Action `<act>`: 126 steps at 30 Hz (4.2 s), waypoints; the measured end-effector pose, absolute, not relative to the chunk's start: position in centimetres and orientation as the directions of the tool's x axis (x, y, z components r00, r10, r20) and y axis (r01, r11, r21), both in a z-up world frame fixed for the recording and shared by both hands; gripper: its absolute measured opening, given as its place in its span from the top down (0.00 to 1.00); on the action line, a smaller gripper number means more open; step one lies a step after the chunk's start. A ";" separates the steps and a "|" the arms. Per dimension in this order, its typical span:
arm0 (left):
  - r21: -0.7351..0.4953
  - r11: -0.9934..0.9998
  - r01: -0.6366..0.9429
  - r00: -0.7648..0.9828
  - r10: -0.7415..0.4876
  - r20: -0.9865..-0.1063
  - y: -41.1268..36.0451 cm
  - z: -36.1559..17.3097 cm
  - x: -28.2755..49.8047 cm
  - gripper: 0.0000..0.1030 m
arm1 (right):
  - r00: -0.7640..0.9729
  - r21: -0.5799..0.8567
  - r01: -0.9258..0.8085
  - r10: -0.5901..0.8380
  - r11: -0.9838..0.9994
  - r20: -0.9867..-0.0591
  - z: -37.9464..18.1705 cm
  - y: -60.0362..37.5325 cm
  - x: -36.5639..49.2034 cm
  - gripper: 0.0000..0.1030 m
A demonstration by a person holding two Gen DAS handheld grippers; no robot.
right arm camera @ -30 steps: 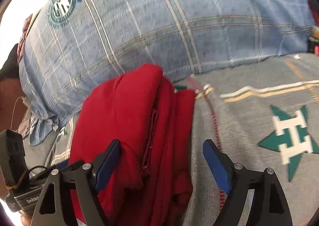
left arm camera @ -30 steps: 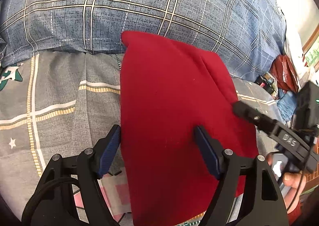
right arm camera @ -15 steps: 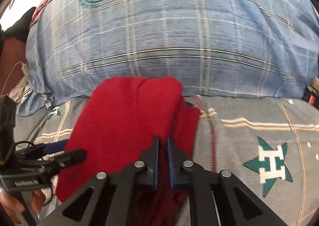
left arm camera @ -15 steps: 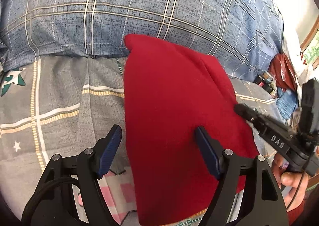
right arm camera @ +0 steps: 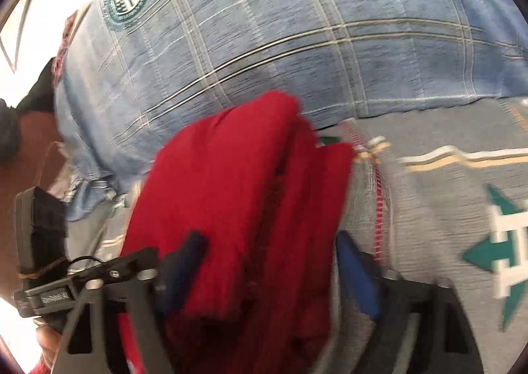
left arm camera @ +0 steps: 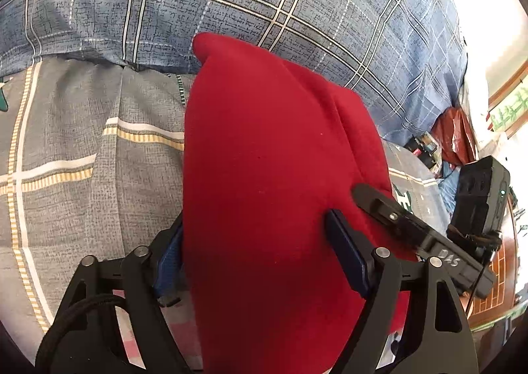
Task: Fold small clothes
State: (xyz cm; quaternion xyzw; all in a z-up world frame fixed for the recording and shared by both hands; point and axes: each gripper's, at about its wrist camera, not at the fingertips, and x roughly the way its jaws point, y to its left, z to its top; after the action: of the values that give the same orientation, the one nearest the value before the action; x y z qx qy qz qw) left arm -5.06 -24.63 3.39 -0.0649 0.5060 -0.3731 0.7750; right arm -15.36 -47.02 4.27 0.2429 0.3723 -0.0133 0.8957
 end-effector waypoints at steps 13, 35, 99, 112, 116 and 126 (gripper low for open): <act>-0.459 0.665 0.590 0.253 -0.691 -0.677 -18.5 10.8 -10.7 0.45 | 0.747 0.403 0.127 0.181 0.906 -0.640 10.3 -42.0 -18.3 0.64; -0.137 0.836 0.532 0.468 -0.425 -0.775 -11.9 6.7 -20.1 0.41 | 0.703 0.222 0.008 0.153 0.975 -0.695 9.6 -30.2 -23.3 0.59; -0.082 0.906 0.415 0.639 -0.354 -0.683 -9.2 10.8 -24.1 0.34 | 0.732 0.097 0.178 -0.066 0.979 -0.678 10.8 -28.1 -29.8 0.17; -0.083 0.910 0.405 0.639 -0.347 -0.687 -9.2 10.5 -23.7 0.34 | 0.727 0.096 0.175 -0.064 0.980 -0.683 10.5 -27.7 -29.3 0.17; -0.087 0.912 0.400 0.636 -0.345 -0.690 -9.1 10.3 -23.6 0.34 | 0.723 0.100 0.175 -0.059 0.979 -0.688 10.3 -27.6 -29.0 0.17; -0.084 0.912 0.401 0.632 -0.342 -0.695 -9.3 10.0 -23.3 0.34 | 0.714 0.095 0.178 -0.063 0.979 -0.697 10.1 -27.0 -28.7 0.17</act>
State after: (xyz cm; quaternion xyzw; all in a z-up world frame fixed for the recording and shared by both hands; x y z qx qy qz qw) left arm -23.32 -9.28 10.01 0.0391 0.3763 -0.2060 0.9025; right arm -28.69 -26.99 10.07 0.0777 0.3724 -0.0653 0.9225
